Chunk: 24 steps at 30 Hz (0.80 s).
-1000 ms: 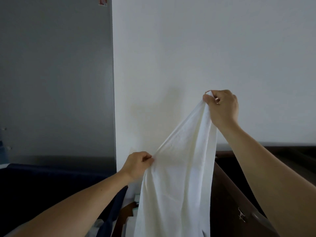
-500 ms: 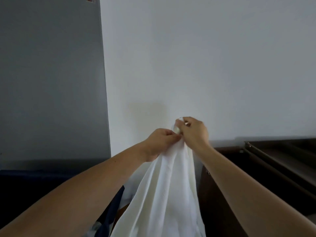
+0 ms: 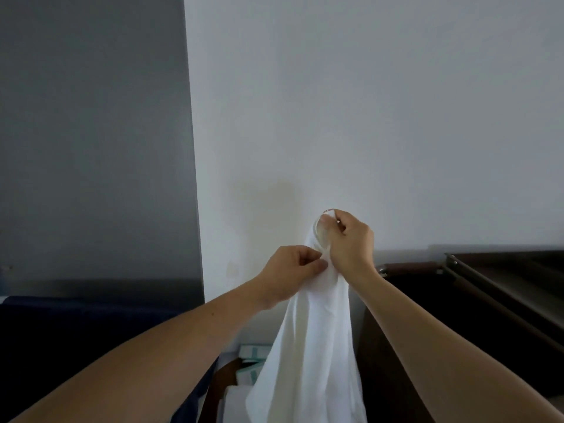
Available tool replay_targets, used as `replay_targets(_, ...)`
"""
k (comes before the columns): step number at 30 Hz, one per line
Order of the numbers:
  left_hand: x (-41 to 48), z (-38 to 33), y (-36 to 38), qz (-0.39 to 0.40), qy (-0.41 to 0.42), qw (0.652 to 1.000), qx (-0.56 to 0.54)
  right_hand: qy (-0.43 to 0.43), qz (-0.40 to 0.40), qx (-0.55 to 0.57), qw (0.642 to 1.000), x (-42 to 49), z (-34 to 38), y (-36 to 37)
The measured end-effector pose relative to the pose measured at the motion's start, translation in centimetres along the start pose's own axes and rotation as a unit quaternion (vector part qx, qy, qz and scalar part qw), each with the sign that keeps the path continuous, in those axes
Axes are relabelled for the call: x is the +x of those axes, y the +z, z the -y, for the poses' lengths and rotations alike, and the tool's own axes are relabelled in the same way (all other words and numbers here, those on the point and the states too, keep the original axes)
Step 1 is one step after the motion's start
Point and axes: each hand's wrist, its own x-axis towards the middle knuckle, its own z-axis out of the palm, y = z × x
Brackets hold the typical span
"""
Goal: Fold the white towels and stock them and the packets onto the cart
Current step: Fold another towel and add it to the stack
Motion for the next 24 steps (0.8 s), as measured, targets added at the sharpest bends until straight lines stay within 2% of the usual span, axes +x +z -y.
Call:
replay_targets(3, -0.7, 1.4, 0.0, -0.058, 0.016, 0.992, 0.115, -0.012, -0.019, -0.006, 1.0, 1.3, 1.0, 0.1)
replay_targets(6, -1.4, 3.3, -0.6, -0.072, 0.021, 0.99, 0.12, -0.019, -0.038, -0.02, 0.999, 2.5, 1.6, 0.1)
replay_targets(12, -2.3, 7.9, -3.0, -0.049, -0.047, 0.982, 0.176, -0.027, -0.085, -0.026, 0.996, 4.4, 2.3, -1.2)
replay_targets(19, -3.0, 9.9, -4.2, -0.017, -0.087, 0.981, 0.171, -0.028, -0.113, -0.044, 0.992, 5.6, 2.3, -2.5)
replay_targets(24, -3.1, 10.2, -5.0, 0.001, -0.123, 0.991, 0.055, -0.024, -0.114, -0.07, 0.991, 5.5, 1.2, -2.8)
